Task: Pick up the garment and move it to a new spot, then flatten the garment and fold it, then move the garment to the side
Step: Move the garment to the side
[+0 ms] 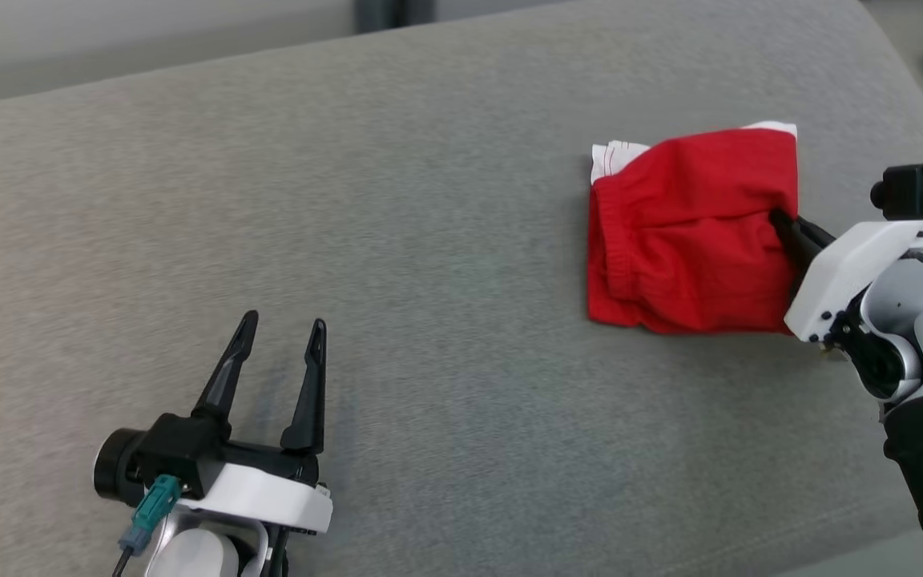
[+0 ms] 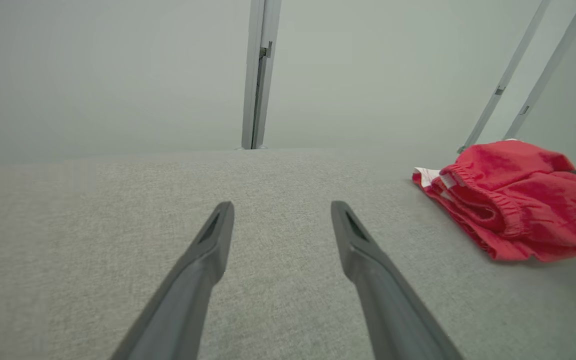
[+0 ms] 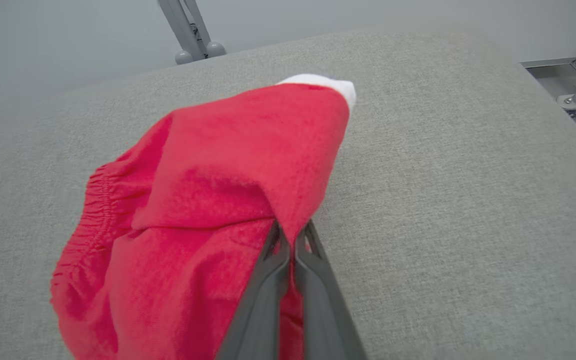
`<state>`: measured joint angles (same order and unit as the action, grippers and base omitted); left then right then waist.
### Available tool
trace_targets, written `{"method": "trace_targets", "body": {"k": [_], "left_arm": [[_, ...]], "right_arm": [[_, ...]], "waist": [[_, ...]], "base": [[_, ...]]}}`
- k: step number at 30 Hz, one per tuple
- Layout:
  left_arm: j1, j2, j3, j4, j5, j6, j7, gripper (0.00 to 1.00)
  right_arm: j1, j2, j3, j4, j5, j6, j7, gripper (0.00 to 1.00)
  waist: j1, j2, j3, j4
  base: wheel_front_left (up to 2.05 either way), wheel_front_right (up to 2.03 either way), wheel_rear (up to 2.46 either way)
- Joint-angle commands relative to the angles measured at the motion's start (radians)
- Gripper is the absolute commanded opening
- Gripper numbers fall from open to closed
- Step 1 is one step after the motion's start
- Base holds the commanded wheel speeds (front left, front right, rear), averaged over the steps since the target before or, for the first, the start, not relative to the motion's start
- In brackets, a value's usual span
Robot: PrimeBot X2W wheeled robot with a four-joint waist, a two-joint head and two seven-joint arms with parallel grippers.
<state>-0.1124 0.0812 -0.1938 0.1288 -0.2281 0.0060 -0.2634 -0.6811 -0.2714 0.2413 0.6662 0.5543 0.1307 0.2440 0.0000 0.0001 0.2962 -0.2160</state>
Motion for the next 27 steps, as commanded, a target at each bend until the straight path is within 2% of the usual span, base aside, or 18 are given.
{"method": "trace_targets", "body": {"k": [1, 5, 9, 20, 27], "left_arm": [[-0.025, 0.012, -0.004, -0.009, 0.012, -0.003, 0.0, 1.0], [-0.047, 0.027, -0.02, -0.03, 0.033, -0.004, 0.014, 1.0], [-0.059, 0.036, -0.034, -0.06, 0.045, -0.005, 0.029, 1.0], [-0.075, 0.057, -0.058, -0.174, 0.082, 0.015, 0.057, 1.0], [-0.065, 0.059, -0.064, -0.215, 0.088, 0.03, 0.063, 1.0]], "right_arm": [[-0.024, 0.002, 0.0, 0.006, 0.004, 0.0, -0.016, 0.0], [-0.053, 0.008, 0.008, 0.025, -0.002, 0.0, -0.043, 0.0], [-0.093, -0.008, 0.011, 0.059, -0.036, 0.0, -0.076, 0.0], [-0.27, -0.135, -0.028, 0.233, -0.189, 0.0, -0.135, 0.0], [-0.364, -0.198, -0.094, 0.33, -0.25, 0.0, -0.153, 0.0]], "waist": [[0.0, -0.0001, 0.059, -0.09], [0.0, -0.0001, 0.09, -0.119], [0.0, -0.0001, 0.117, -0.114], [0.0, -0.0001, 0.192, -0.006], [0.0, -0.0001, 0.23, 0.053]], "base": [[0.0, 0.0, 0.0], [0.0, 0.0, 0.0], [0.0, 0.0, 0.0], [0.0, 0.0, 0.0], [0.0, 0.0, 0.0]]}}
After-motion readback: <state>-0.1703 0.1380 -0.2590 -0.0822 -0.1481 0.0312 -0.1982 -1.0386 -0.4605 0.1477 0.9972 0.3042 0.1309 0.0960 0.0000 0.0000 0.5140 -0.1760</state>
